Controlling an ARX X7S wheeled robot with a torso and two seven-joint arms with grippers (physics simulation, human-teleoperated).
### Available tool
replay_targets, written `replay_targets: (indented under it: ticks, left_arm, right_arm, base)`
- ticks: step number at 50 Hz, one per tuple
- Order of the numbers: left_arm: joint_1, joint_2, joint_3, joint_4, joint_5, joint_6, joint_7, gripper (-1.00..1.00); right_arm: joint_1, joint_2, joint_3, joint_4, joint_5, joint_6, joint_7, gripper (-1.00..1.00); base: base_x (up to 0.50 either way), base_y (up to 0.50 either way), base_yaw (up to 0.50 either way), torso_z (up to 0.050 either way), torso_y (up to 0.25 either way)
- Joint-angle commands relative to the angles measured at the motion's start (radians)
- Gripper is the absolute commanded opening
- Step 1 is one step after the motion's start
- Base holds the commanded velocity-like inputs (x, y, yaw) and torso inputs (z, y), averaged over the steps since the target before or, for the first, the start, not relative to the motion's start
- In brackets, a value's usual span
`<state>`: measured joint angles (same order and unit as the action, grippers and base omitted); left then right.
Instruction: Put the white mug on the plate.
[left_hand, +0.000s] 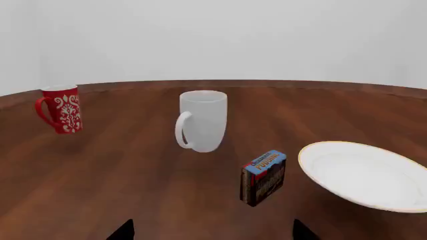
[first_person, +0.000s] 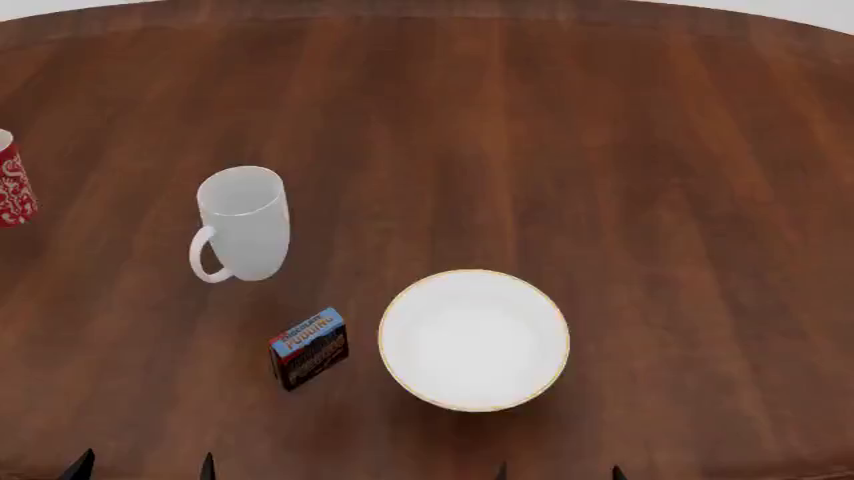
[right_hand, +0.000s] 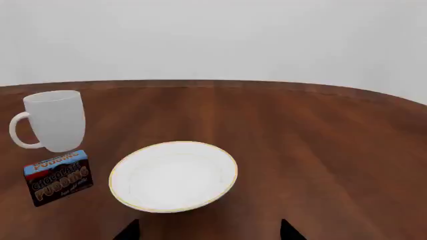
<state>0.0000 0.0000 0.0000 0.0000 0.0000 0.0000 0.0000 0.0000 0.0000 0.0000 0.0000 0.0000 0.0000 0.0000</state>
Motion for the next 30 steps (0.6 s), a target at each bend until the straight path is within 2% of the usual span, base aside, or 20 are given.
replay_targets:
  ticks: [1, 30]
  left_arm:
    - [0.003, -0.022, 0.026, 0.012, -0.022, -0.009, -0.026, 1.00]
    - [0.014, -0.094, 0.083, 0.072, -0.059, 0.001, -0.057, 1.00]
  right_arm:
    - [-0.002, 0.015, -0.020, -0.005, 0.015, 0.002, 0.020, 1.00]
    - [-0.025, 0.072, -0.050, -0.089, 0.070, 0.026, 0.142, 1.00]
  base:
    - [0.00, 0.00, 0.00, 0.000, 0.000]
    - [0.00, 0.00, 0.00, 0.000, 0.000]
